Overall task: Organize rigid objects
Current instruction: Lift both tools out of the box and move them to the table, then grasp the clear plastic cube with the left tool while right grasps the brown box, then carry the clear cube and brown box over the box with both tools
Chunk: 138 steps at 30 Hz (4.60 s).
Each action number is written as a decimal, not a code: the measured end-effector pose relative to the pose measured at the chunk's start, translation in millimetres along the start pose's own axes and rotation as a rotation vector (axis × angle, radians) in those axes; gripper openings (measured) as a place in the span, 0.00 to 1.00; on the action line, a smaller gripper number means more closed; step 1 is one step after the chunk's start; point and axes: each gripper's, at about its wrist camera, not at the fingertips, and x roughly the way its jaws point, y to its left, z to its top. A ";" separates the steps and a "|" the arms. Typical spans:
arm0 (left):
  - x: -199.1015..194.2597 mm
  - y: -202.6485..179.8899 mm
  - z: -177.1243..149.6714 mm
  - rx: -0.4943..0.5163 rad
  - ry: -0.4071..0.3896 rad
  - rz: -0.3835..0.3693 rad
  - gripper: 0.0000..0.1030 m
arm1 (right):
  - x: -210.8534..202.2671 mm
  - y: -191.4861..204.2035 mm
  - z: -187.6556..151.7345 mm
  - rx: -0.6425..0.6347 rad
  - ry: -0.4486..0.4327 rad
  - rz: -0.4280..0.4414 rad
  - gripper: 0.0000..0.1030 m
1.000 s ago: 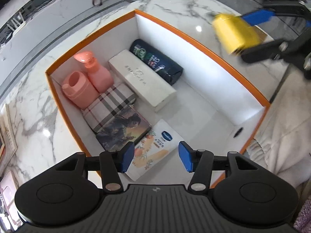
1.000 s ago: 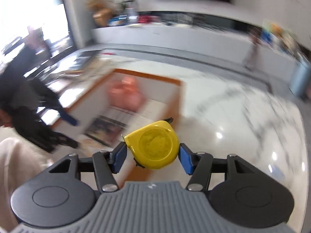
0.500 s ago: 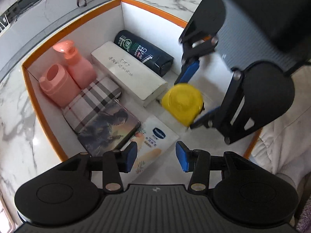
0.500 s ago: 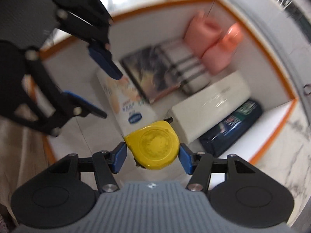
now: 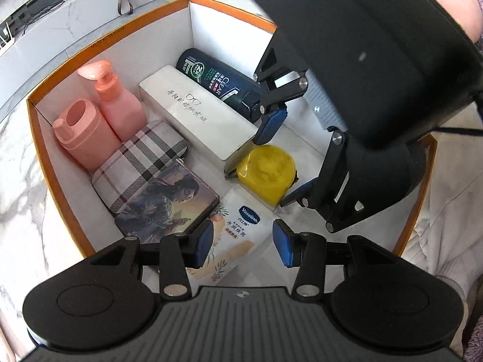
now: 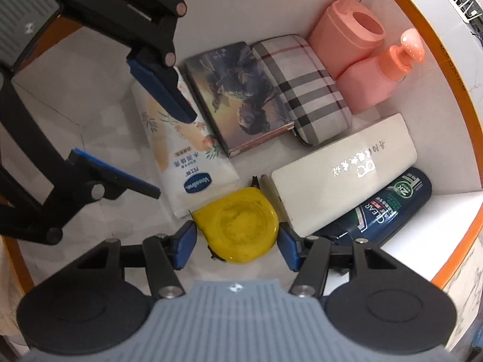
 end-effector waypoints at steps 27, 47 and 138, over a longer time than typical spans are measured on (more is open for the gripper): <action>-57.5 -160.8 112.3 0.178 -0.237 -0.072 0.53 | -162.3 -72.8 -285.7 0.805 -0.367 -0.269 0.53; 72.0 -209.1 231.0 0.057 -0.113 -0.095 0.72 | -63.4 -119.3 -376.0 1.067 -0.334 -0.250 0.76; -94.1 -42.3 -30.3 -0.292 -0.081 0.018 0.51 | -104.8 10.5 -47.9 0.398 -0.249 0.016 0.59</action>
